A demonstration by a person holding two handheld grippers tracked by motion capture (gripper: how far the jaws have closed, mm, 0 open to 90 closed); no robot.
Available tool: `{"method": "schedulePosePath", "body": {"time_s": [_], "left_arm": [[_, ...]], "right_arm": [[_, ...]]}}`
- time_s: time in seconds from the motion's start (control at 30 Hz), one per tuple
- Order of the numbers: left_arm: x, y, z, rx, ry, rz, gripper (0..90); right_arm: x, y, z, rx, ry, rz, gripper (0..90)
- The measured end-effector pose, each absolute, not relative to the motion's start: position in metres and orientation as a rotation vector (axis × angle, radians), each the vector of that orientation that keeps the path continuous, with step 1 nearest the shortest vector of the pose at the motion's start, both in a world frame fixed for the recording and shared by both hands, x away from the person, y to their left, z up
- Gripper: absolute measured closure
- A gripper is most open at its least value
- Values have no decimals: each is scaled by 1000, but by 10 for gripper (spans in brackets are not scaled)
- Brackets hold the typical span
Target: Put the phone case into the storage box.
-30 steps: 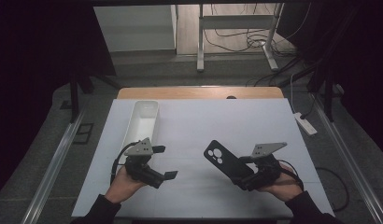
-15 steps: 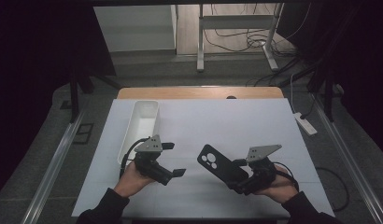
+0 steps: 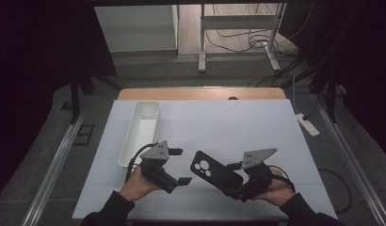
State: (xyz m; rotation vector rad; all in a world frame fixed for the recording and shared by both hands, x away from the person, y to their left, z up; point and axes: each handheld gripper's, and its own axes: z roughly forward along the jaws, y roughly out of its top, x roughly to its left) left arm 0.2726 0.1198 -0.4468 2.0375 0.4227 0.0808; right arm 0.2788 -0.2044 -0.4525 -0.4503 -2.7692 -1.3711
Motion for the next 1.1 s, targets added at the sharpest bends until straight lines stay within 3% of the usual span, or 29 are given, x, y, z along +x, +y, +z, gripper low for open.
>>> {"method": "schedulePosePath", "body": {"time_s": [0.73, 1.1], "left_arm": [[278, 110, -453, 2002, 284, -66, 77], [278, 106, -456, 1998, 248, -127, 72]], "right_arm": [[273, -189, -453, -317, -2739, -1359, 148], [272, -187, -454, -274, -2729, -1341, 147]]}}
